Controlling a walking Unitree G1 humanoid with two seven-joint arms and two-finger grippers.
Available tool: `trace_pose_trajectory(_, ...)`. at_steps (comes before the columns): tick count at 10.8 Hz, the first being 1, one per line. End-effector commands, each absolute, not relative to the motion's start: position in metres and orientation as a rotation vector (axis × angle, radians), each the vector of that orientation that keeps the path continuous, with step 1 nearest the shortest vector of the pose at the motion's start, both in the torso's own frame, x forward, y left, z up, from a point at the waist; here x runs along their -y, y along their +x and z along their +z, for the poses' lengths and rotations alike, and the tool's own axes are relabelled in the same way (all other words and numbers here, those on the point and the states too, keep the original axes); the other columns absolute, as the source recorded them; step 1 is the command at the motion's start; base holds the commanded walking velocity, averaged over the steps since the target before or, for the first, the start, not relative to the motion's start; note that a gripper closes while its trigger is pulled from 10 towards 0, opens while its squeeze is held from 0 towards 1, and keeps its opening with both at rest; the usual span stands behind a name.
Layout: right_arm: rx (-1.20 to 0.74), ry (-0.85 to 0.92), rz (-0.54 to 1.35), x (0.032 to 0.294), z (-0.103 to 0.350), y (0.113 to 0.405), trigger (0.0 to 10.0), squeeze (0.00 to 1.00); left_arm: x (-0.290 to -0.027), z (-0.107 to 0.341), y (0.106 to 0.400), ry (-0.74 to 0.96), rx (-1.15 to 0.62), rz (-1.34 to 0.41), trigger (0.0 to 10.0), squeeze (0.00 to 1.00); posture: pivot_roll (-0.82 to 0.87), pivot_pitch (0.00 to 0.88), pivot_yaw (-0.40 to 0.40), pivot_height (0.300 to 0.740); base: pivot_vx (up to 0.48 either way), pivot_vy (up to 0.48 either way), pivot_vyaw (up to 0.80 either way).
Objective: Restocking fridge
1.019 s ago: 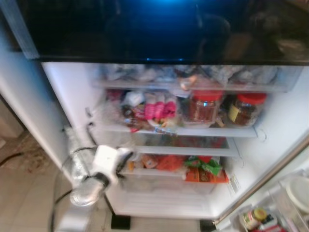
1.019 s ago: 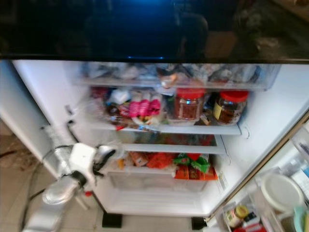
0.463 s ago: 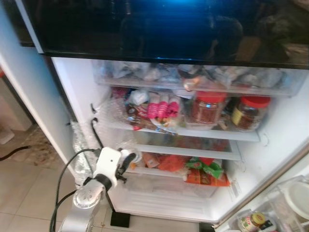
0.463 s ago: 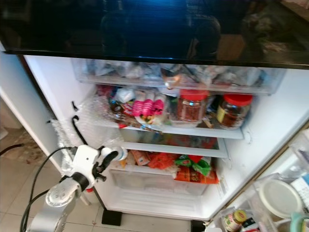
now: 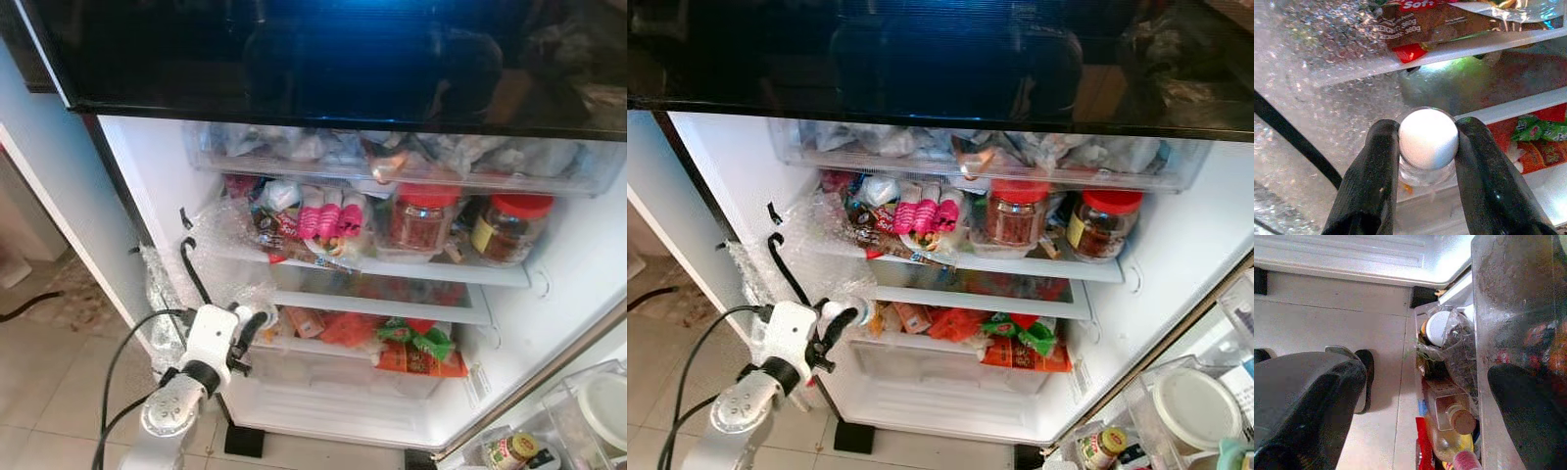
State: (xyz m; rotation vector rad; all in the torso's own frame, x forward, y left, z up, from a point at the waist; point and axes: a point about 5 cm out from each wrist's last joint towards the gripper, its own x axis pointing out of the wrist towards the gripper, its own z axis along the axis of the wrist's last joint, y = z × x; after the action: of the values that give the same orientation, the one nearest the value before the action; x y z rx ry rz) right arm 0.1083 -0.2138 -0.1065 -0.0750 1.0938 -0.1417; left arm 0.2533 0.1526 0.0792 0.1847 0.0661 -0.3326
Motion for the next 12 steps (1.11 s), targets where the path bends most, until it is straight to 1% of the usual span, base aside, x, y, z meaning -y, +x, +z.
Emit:
trace_pose_trajectory(1, -1.085, -0.065, -0.163, 0.2166, -0.1058, 0.1086, 10.0, 0.0, -0.1538, 0.0871, 0.2577, 0.189, -0.033, -0.322, 10.0, 0.0, -0.1, 0.0, -0.01, 0.74, 0.0, 0.0, 0.0)
trace_pose_trajectory(12, -1.096, -0.073, -0.151, 0.2144, -0.1072, 0.1048, 10.0, 0.0, -0.1503, 0.0832, 0.2531, 0.207, -0.046, -0.35, 10.0, 0.0, -0.1, 0.0, -0.007, 0.74, 0.0, 0.0, 0.0)
